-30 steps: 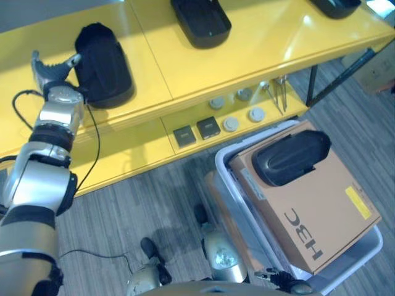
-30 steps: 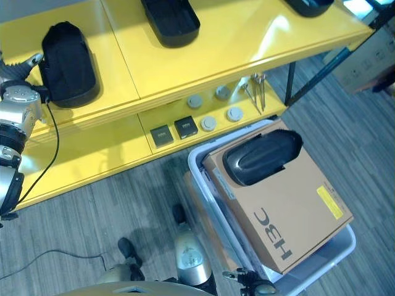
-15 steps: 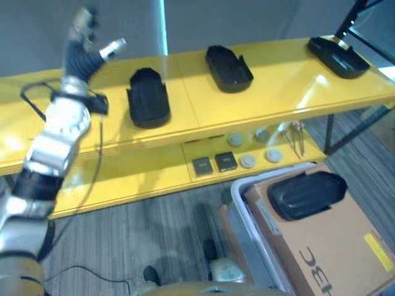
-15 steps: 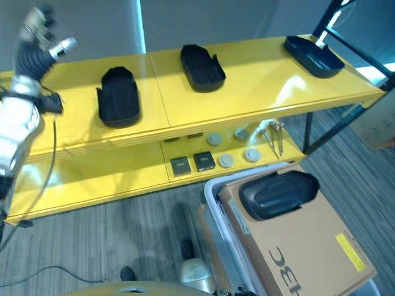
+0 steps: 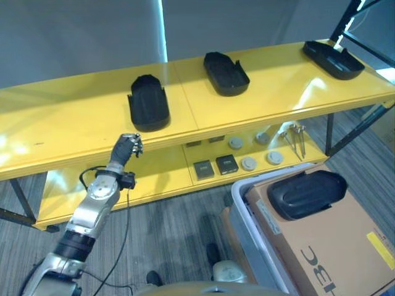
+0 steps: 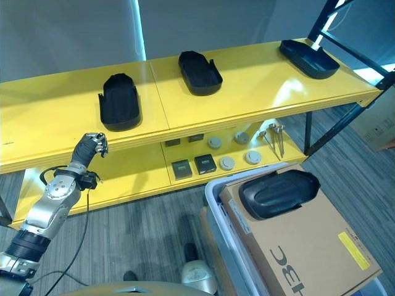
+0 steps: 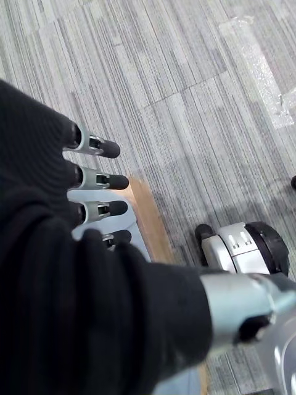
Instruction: Move parts from the plastic box to the shelf.
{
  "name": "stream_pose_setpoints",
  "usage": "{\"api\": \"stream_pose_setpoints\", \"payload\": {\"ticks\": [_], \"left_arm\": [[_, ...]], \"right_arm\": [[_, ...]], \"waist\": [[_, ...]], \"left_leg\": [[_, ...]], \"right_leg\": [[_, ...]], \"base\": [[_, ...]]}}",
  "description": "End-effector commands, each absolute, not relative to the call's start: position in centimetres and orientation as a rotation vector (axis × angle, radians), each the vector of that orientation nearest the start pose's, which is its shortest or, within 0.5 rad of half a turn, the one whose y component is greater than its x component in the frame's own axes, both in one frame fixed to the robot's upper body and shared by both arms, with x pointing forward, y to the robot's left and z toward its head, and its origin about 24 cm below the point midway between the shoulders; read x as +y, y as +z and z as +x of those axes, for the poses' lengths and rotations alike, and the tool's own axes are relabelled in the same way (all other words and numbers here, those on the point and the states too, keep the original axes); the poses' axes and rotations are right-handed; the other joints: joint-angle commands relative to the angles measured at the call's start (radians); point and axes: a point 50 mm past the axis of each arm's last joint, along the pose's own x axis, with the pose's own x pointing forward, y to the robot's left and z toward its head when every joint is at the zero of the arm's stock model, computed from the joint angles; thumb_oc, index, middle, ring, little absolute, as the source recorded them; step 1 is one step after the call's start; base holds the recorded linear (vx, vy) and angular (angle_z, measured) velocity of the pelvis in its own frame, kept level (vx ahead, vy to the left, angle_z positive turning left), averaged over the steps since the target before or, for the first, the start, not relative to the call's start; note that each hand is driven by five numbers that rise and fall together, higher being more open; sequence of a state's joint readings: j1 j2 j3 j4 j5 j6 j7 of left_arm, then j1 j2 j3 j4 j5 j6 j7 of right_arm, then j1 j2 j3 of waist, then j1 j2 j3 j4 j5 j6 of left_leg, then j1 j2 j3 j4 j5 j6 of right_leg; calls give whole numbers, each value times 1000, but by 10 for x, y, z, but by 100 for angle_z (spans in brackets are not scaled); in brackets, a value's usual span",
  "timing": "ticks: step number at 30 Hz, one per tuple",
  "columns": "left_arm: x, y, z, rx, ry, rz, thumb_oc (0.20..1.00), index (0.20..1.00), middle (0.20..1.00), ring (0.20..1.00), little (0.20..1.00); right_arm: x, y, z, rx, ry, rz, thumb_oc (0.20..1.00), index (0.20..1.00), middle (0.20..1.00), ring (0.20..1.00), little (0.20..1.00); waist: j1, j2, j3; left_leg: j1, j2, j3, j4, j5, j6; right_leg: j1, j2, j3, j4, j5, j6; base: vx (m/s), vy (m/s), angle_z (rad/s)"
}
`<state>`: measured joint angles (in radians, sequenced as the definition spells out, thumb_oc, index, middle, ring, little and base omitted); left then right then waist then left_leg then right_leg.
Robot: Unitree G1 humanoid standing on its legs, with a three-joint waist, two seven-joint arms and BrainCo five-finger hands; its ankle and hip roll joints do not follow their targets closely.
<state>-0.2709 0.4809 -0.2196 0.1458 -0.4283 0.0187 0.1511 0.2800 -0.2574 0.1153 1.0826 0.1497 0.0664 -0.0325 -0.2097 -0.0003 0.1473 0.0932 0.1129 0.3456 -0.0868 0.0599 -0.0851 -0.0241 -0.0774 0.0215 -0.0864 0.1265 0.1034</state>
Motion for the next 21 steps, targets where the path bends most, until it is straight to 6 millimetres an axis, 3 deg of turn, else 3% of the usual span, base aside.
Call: {"api": "stream_pose_setpoints", "payload": {"ticks": [1,12,21], "left_arm": [[186,133,326,-266,7,89,200,200,200,200,200],[198,114,354,-157,128,144,200,200,200,200,200],[203,103,362,-98,236,124,200,200,200,200,200]], "right_arm": [[-252,-163,-5,1434,-163,-245,1000,1000,1000,1000,1000],[-258,-161,0,1440,-106,-294,1000,1000,1000,1000,1000],[-259,-161,4,1431,-80,-307,1000,1000,1000,1000,1000]], "waist": [[-25,1,20],[-66,-9,26],[-79,-17,39]], "left_leg": [[-1,-4,-12,35,-23,51],[-5,9,17,54,-27,49],[-16,12,18,65,-27,47]], "right_leg": [[13,10,-15,59,-30,38],[-8,12,2,80,-31,37],[-18,10,6,87,-30,37]], "base": [[30,-18,-12],[10,-17,-10],[-2,-5,-4]]}}
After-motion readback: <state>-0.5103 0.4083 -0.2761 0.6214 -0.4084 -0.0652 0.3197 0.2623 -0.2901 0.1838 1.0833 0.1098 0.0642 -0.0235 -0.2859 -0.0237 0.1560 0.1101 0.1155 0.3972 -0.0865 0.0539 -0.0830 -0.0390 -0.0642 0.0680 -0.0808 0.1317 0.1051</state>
